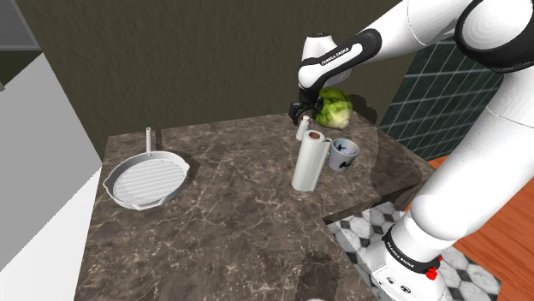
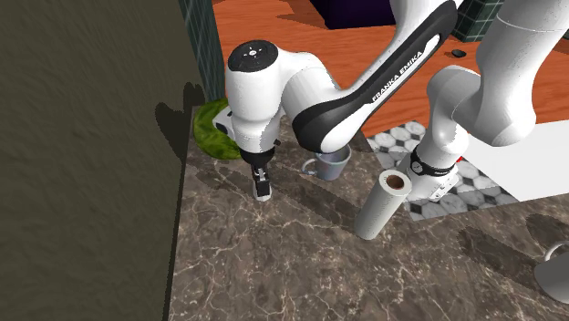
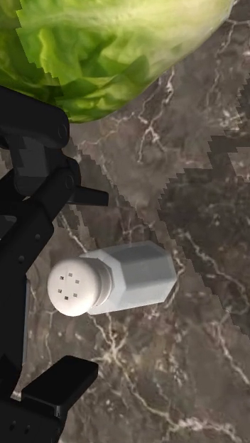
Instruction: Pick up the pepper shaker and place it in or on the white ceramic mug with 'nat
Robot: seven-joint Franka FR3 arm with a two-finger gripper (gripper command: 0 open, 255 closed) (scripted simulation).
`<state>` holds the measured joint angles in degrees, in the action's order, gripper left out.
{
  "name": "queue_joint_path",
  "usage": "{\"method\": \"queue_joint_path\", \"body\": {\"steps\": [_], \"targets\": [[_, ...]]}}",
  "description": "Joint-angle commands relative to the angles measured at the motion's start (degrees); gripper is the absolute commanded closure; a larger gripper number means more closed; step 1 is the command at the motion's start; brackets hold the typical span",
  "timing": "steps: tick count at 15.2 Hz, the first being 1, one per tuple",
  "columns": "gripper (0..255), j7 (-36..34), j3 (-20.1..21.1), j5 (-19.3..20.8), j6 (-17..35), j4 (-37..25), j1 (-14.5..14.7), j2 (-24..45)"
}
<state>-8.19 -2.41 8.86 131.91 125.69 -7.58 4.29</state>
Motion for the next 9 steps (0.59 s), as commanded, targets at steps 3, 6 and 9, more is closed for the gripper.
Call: {"method": "queue_joint_path", "body": {"steps": [3,6,9], "targets": [[255,0.0,0.0,0.0,0.01,0.0,0.0,0.01],[255,0.0,0.0,0.0,0.01,0.0,0.0,0.0],[255,-0.01,0.0,0.0,0.01,0.01,0.0,0.0]]}}
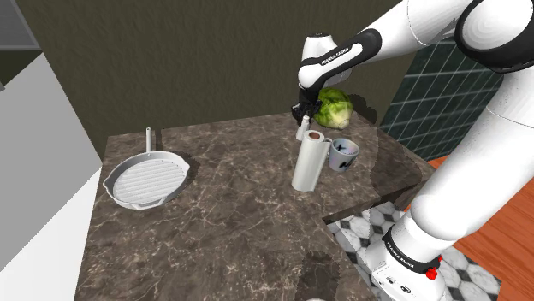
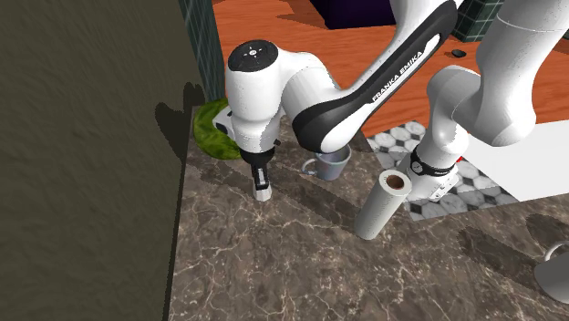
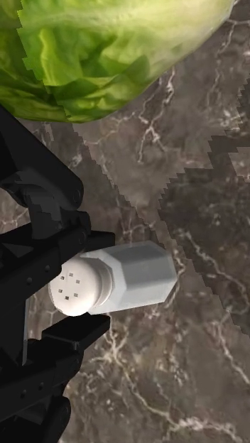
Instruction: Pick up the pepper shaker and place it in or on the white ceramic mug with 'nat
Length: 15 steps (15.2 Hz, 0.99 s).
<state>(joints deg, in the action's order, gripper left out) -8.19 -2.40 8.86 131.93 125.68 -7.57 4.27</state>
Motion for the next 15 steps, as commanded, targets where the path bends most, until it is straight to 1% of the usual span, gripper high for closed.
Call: {"method": "queue_joint_path", "body": {"steps": [1,3,15], "targets": [[255,0.0,-0.01,0.0,0.0,0.02,0.0,0.02],[255,0.0,-0.01,0.0,0.0,0.01,-0.01,0.03],[255,1.23,0.15,-0.76,-8.84,-4.41,0.13,-4.43]]}}
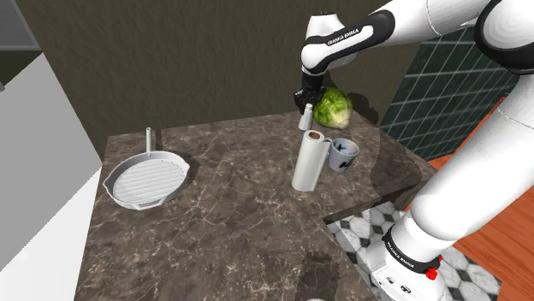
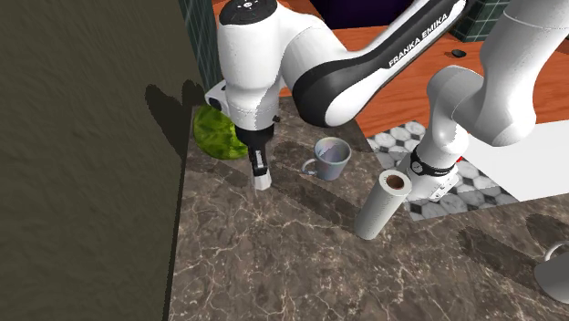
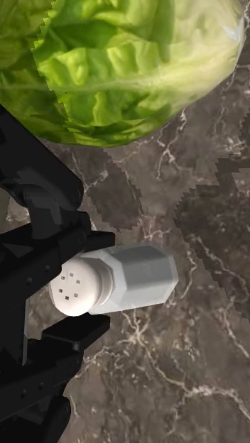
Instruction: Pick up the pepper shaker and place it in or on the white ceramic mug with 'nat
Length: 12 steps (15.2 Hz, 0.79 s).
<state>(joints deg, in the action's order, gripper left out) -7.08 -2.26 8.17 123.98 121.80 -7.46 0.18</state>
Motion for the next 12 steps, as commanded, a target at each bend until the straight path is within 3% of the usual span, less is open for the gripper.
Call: {"method": "queue_joint_path", "body": {"steps": [1,12], "targets": [[255,0.2,0.03,-0.12,-1.63,-0.98,0.03,-0.64],[255,1.18,0.14,-0.61,-9.83,-6.72,0.15,-3.14]]}}
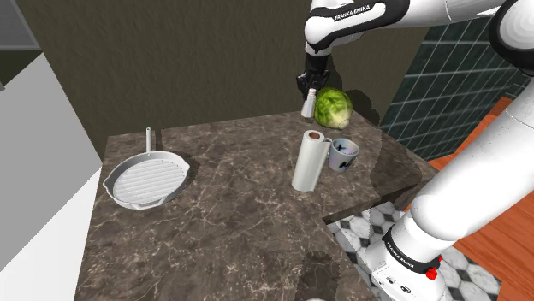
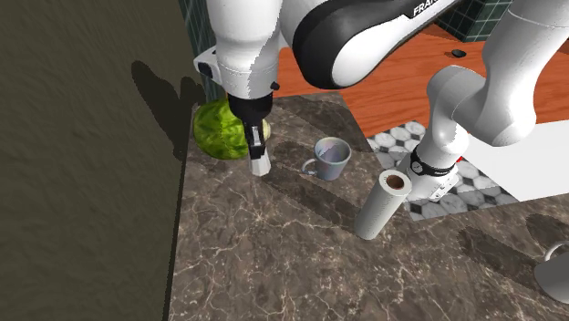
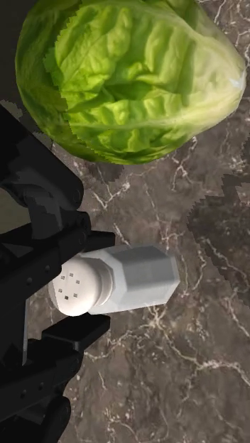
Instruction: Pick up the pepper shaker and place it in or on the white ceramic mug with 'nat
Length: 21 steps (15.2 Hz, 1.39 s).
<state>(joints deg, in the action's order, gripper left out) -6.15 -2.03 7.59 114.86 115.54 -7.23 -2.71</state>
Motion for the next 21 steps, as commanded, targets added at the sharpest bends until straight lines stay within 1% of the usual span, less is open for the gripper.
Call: {"method": "queue_joint_path", "body": {"steps": [1,9,15,21], "targets": [[255,0.34,-0.07,-0.07,-1.46,-1.06,-0.07,-0.4],[255,0.97,0.0,-0.31,-7.15,-5.99,0.0,-1.19],[255,1.58,-0.35,0.23,-8.16,6.69,-0.37,-14.97],[255,2.59,-0.75,0.83,-11.91,16.75,-0.88,-28.88]]}}
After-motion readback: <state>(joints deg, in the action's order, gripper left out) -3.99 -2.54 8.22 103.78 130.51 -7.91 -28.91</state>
